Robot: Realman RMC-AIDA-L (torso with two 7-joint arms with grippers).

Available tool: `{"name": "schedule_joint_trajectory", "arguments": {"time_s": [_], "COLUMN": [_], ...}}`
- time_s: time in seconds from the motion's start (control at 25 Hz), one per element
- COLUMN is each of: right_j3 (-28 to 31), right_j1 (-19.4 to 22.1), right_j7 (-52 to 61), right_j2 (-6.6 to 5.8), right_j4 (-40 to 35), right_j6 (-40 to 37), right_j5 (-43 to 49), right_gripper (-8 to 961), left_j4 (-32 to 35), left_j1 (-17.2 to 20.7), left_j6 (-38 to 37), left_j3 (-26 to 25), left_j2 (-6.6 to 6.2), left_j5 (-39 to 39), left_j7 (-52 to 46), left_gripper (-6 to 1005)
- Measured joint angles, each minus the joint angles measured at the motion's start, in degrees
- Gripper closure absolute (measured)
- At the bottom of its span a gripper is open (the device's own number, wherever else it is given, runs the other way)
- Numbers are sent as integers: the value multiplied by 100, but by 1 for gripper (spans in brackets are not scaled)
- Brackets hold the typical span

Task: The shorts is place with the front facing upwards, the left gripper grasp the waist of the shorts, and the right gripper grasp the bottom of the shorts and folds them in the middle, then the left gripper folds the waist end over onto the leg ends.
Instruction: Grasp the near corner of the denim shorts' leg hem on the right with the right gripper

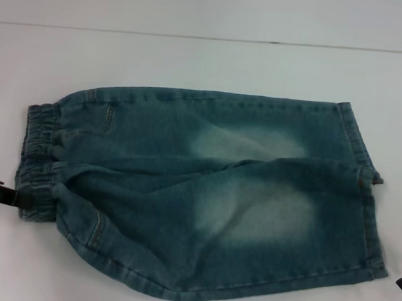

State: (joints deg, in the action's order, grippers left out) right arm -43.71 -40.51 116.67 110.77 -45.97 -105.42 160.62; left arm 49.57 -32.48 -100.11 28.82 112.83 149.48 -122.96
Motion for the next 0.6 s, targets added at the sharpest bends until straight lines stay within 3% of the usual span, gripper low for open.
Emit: {"name": "schedule_joint_trajectory", "arguments": {"time_s": [0.6], "right_j3": [-131], "right_j1": [-279], "right_j7": [-54], "right_j2": [116], "right_j4": [385], "right_j6": [304], "right_j5": [51], "right_gripper": [236], "left_j4": [-73], "left_j1": [8], "left_j6": [76], "left_j3": [1], "left_j2": [39], "left_j5": [1], "left_j7": [30], "left_gripper": [967]}}
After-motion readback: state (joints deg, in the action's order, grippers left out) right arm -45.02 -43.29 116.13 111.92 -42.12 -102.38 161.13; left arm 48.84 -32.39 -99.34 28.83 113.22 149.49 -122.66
